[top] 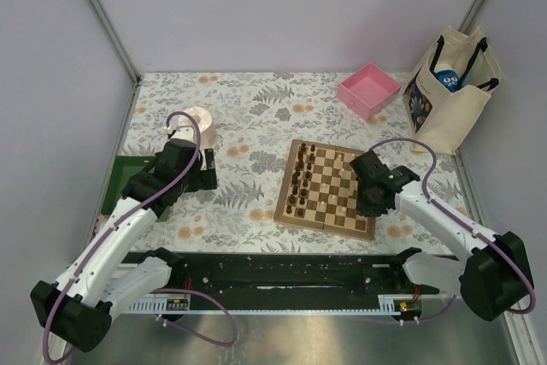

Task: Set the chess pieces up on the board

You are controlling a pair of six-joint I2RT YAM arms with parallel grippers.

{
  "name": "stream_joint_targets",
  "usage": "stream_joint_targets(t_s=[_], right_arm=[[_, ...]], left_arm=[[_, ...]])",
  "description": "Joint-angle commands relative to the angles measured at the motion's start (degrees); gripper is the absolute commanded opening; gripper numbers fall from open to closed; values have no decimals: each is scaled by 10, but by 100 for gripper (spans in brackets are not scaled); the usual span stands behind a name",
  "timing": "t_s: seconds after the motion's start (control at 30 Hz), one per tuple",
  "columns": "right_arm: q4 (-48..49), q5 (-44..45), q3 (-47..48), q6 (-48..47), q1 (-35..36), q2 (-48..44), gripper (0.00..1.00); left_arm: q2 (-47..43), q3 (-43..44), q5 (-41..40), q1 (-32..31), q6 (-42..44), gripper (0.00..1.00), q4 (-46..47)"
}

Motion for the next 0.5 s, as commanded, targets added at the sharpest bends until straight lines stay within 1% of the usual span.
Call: stream_joint_targets(t_s=[0.0,0.47], right_arm=[[24,14,5,-8,-3,0,15],[32,7,-10,-7,-25,1,16]], left_arm=[[1,5,3,2,5,99,20],[-2,5,2,2,5,99,20]])
